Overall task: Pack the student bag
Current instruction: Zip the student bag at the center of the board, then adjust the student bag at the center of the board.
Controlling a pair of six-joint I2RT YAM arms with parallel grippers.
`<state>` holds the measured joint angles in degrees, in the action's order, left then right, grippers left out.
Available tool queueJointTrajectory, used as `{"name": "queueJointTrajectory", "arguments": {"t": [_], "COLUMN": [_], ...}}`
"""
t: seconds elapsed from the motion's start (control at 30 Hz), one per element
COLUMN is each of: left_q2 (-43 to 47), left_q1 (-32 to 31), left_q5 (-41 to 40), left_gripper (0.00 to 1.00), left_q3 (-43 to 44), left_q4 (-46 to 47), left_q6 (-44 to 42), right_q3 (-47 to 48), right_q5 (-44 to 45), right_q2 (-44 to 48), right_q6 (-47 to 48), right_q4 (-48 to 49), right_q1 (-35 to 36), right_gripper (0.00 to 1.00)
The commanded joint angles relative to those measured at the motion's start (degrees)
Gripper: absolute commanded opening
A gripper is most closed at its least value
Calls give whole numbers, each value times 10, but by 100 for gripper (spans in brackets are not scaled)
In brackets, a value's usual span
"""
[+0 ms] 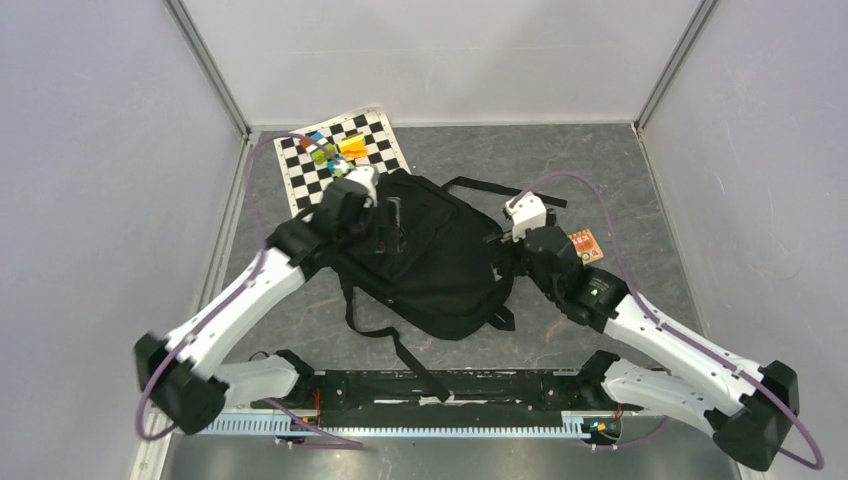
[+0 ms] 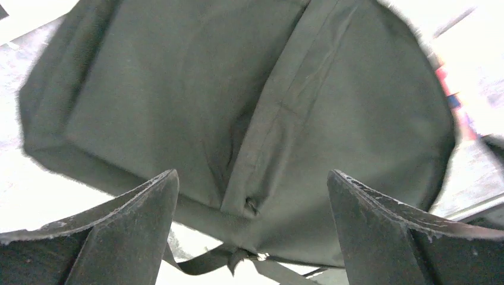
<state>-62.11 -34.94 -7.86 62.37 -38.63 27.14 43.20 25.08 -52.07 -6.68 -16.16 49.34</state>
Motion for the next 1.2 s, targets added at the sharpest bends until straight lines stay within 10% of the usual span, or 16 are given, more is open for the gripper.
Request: {"name": "queueJointTrajectory", "arguments": {"t": [0.0,0.27,0.53,0.63,0.83,1.17], "left_q2": [-115,-196,-229,-238,-192,-155], "left_q1": [2,2,2,2,1,-79], "left_q5": [52,22,68,95,148,257], "left_gripper": [100,99,75,58,16,2], "left_q3": [23,33,-4,-6,-38,-58], "left_q4": [22,33,66,67,91,79], "left_q6": [-95,-133,-123,-115,-106,-126], "right_q3": [-25,-113,-162,-175,-150,24], "right_q5": [-62,-193,-249,-295,-292,-201], "right_q2": [-15,7,-5,-19,-77,-229], "right_q6": [-65,-125,-178,-189,-161,-49], "right_q4": [-46,4,80,118,156,157], "right_q1": [-90,-173,-180,-183,-187,-190], "right_gripper": [98,95,90,72,2,0]}}
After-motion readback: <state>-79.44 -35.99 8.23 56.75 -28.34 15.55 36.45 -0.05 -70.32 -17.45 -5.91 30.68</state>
